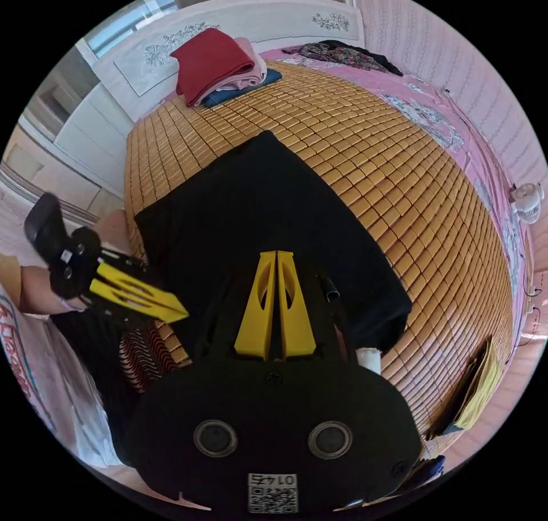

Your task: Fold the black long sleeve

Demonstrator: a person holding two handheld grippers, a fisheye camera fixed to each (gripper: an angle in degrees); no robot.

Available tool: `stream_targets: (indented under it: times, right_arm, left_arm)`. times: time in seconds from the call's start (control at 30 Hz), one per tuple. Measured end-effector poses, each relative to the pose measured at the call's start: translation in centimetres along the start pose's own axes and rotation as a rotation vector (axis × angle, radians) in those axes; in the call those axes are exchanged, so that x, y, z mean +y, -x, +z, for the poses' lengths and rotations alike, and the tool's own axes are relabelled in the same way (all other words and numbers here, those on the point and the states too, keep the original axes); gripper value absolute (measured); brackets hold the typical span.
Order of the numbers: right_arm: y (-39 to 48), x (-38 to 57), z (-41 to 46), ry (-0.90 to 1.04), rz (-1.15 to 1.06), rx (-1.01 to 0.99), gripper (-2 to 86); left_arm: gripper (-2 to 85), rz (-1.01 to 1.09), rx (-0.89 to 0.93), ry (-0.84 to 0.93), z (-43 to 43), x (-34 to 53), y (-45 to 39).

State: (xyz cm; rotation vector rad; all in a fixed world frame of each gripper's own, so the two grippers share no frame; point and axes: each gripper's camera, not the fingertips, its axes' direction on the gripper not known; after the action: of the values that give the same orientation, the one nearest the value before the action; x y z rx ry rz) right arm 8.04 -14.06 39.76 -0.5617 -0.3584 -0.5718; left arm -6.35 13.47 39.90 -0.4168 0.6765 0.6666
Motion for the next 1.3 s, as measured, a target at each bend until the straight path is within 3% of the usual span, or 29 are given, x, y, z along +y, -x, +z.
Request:
stream_targets:
  times: [0.07, 0.13, 0.23, 0.43, 0.53, 0.73, 0.97, 1.07, 1.13, 1.3]
  right_arm:
    - [0.1, -2.0, 2.5, 0.089, -0.068, 0.029, -0.4]
    - [-0.1, -3.2, 2.6, 0.108, -0.107, 0.009, -0.4]
    - [-0.7, -5.7, 2.3, 0.246, -0.167, -0.047, -0.5]
    - [-2.3, -8.3, 4.4, 0.213, -0.045, 0.113, -0.5]
    - [-3.2, -9.7, 4.0, 0.321, -0.065, 0.056, -0.5]
    - [-5.0, -7.7, 4.6, 0.173, 0.021, 0.151, -0.5]
    - [-7.2, 6.5, -2.5, -0.194, 0.227, 0.043, 0.4]
    - [-7.7, 16.8, -2.2, -0.186, 0.456, 0.014, 2.5]
    - [-7.3, 22.2, -1.3, -0.153, 0.573, -0.018, 5.6]
    - [-6.9, 31.6, 1.3, -0.130, 0.771, -0.200, 8.8]
  left_arm:
    - [-1.0, 0.081, -0.115, 0.122, 2.4, 0.4, -1.3]
    - [-1.0, 0.122, -0.163, 0.052, 2.7, 1.4, -2.6]
    - [-1.0, 0.129, -0.187, 0.051, 3.2, 2.0, -3.7]
    - [-1.0, 0.144, -0.185, 0.059, 4.2, 2.9, -4.8]
    - [-1.0, 0.139, -0.168, 0.056, 4.7, 3.4, -5.0]
    - [-1.0, 0.093, -0.087, -0.011, 5.3, 5.2, -4.5]
    - [-0.3, 0.175, -0.016, -0.117, 3.7, 6.8, -5.7]
    - [2.6, 0.181, -0.010, -0.204, 3.4, 6.9, -6.8]
    - [9.8, 0.220, 0.000, -0.240, 4.2, 6.4, -8.2]
    - [15.6, 0.333, 0.038, -0.166, 7.0, 4.4, -11.9]
